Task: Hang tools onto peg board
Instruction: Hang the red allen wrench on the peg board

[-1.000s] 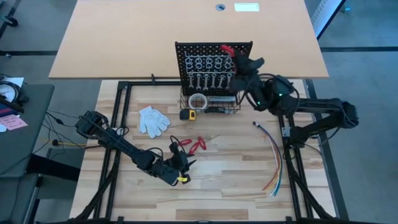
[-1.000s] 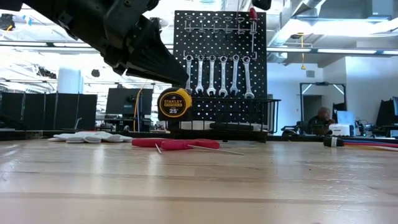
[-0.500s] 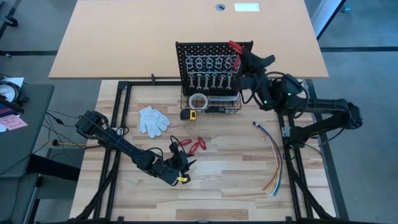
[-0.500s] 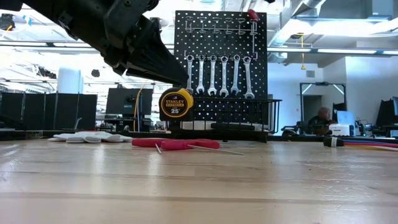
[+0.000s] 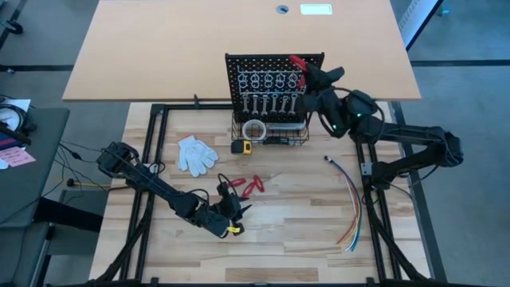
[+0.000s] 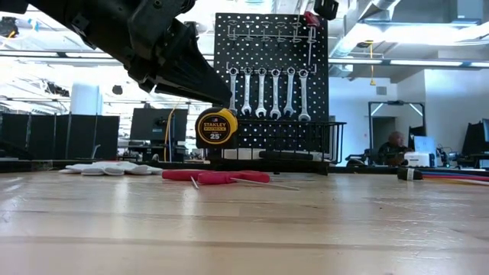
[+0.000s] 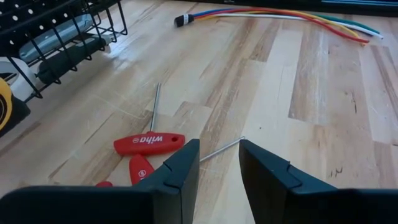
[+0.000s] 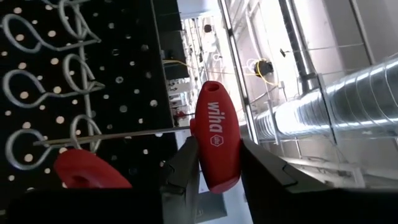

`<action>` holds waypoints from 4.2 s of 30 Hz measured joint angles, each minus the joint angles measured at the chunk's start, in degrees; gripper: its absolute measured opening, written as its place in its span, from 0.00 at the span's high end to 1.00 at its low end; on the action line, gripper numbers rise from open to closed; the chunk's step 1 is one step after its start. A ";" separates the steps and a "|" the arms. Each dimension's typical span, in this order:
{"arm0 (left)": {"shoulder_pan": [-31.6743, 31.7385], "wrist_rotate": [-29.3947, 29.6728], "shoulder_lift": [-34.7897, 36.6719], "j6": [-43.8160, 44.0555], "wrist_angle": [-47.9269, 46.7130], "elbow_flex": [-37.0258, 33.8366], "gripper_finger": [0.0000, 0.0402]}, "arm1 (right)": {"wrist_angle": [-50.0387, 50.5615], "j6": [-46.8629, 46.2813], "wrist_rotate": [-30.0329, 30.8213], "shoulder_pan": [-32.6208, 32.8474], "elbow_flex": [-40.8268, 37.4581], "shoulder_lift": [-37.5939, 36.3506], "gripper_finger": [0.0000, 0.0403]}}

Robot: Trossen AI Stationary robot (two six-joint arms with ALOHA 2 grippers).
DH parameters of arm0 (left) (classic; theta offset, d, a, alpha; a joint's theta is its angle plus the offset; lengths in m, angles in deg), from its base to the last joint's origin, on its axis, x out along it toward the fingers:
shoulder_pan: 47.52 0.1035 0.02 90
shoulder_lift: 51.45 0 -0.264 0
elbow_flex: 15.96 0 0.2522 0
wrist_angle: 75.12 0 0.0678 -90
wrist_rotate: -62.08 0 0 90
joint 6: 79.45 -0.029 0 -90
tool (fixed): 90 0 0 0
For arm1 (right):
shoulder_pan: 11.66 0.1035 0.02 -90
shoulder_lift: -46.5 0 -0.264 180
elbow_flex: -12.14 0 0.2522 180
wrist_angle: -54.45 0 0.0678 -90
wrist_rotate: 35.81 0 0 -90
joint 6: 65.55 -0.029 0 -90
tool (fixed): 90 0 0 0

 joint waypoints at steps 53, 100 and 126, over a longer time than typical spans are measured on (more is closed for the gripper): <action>-0.29 -0.75 0.00 25.79 -27.71 -0.57 0.73 | -1.31 -91.68 -7.80 49.33 -28.24 25.51 0.40; 15.86 -20.24 -9.98 -21.07 32.99 -22.70 0.49 | 7.02 -85.26 -9.66 39.89 -24.50 28.55 0.40; 4.55 -8.86 9.59 -21.07 -0.02 -14.99 0.80 | 5.03 -71.81 -14.07 42.10 -23.60 11.05 0.40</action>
